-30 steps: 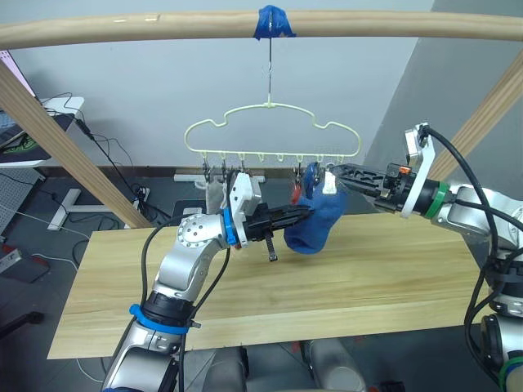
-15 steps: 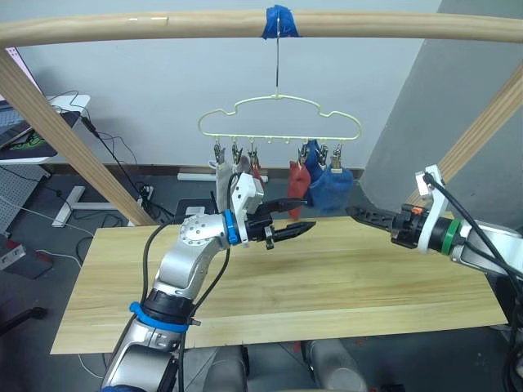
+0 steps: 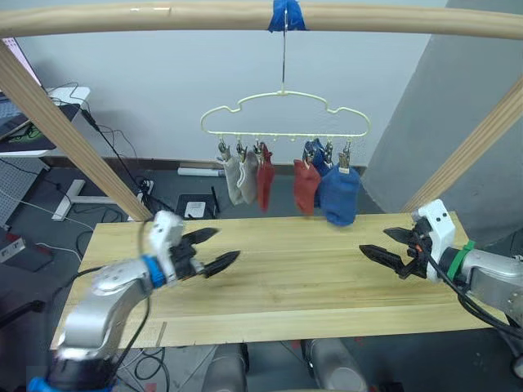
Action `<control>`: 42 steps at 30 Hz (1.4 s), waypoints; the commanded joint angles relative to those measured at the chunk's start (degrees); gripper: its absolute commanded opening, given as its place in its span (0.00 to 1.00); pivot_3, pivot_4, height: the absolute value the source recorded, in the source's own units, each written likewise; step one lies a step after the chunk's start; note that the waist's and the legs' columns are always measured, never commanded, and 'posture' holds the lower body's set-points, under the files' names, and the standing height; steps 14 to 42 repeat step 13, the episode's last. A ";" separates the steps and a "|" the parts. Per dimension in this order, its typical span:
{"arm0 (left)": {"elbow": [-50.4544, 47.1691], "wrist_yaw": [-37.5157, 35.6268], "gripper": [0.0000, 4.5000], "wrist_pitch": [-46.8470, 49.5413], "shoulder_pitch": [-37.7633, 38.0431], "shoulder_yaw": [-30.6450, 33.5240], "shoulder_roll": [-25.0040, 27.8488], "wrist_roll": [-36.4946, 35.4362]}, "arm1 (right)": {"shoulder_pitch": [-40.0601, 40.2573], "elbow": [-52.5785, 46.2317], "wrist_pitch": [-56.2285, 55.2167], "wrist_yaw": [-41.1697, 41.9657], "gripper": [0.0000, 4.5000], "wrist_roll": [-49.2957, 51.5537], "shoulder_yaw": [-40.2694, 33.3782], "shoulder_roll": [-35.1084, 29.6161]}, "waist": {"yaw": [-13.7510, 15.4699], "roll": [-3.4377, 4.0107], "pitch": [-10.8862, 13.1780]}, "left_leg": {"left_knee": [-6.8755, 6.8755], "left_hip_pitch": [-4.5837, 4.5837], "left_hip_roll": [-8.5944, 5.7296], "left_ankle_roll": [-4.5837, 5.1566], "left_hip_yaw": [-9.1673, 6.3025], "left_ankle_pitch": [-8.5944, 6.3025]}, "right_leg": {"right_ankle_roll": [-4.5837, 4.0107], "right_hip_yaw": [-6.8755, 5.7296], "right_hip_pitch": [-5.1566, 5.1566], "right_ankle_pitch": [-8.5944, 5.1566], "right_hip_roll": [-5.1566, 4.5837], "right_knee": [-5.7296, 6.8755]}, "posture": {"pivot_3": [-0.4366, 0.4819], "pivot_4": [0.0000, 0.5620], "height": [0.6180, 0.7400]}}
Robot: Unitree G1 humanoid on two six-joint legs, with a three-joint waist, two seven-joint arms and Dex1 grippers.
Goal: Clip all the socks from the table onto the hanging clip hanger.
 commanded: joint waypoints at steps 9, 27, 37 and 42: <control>-4.13 6.89 0.99 -3.43 6.03 5.90 -0.37 2.79 | 2.33 -0.89 -4.85 3.68 1.00 -10.07 -2.61 4.17 | 3.87 -0.29 0.34 | 0.09 -0.05 0.02 -0.04 0.26 0.00 | -0.12 -0.03 0.03 -0.06 -0.21 -0.10 | 0.43 0.44 1.00; -5.51 4.89 0.99 -1.72 5.99 6.60 -0.01 -1.00 | 2.30 -0.70 -4.55 3.41 1.00 -11.63 -3.65 5.94 | 4.05 -0.30 0.35 | 0.02 -0.13 0.12 -0.10 0.41 -0.04 | -0.12 -0.07 0.01 -0.06 -0.20 -0.23 | 0.44 0.44 1.00; -5.51 4.89 0.99 -1.72 5.99 6.60 -0.01 -1.00 | 2.30 -0.70 -4.55 3.41 1.00 -11.63 -3.65 5.94 | 4.05 -0.30 0.35 | 0.02 -0.13 0.12 -0.10 0.41 -0.04 | -0.12 -0.07 0.01 -0.06 -0.20 -0.23 | 0.44 0.44 1.00; -5.51 4.89 0.99 -1.72 5.99 6.60 -0.01 -1.00 | 2.30 -0.70 -4.55 3.41 1.00 -11.63 -3.65 5.94 | 4.05 -0.30 0.35 | 0.02 -0.13 0.12 -0.10 0.41 -0.04 | -0.12 -0.07 0.01 -0.06 -0.20 -0.23 | 0.44 0.44 1.00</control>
